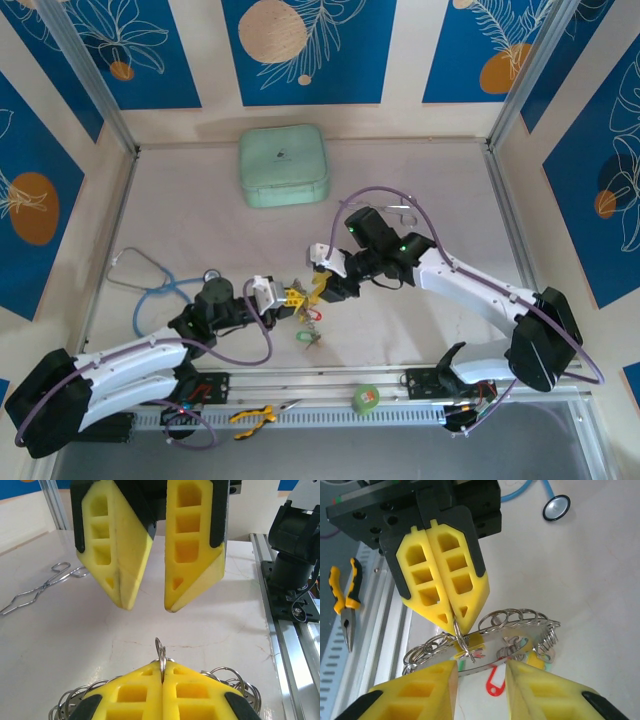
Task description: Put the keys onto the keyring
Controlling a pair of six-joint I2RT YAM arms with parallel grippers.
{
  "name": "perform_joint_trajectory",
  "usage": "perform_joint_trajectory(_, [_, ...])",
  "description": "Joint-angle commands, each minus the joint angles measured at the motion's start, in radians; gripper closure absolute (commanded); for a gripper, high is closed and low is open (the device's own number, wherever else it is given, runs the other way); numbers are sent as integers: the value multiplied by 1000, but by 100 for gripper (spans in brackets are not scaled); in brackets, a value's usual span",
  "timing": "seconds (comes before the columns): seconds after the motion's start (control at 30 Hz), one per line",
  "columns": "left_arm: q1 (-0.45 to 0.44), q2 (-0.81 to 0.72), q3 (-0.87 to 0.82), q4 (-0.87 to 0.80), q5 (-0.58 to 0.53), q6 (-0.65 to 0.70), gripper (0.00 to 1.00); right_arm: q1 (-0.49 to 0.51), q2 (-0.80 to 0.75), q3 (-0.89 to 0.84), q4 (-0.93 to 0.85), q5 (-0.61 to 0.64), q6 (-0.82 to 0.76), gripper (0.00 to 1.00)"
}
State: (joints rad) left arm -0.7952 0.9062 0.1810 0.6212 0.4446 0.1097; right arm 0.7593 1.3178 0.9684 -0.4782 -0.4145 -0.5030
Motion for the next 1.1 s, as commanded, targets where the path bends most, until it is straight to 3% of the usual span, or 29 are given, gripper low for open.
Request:
perform_joint_trajectory(0.0, [-5,-8,-11,105,15,-13,100,6,-6,-39,70,-71,75,69])
perform_joint_trajectory(0.33, [-5,-7,-17,126,32,-23,100,23,50,-23,66,-70,45,70])
perform_joint_trajectory(0.57, [-4,-9,-18,123,34,-22,100,22,48,-14,36,-70,37,92])
perform_joint_trajectory(0.67, [-5,-12,-21,127,36,-24,100,15,44,-18,22,-64,38,96])
perform_joint_trajectory(0.93, [-5,-5,-28,190,76,-33,100,18,103,-1,18,-38,65,97])
perform_joint_trajectory(1.07, [-4,5,-22,201,81,-33,100,23,101,-2,52,-60,74,88])
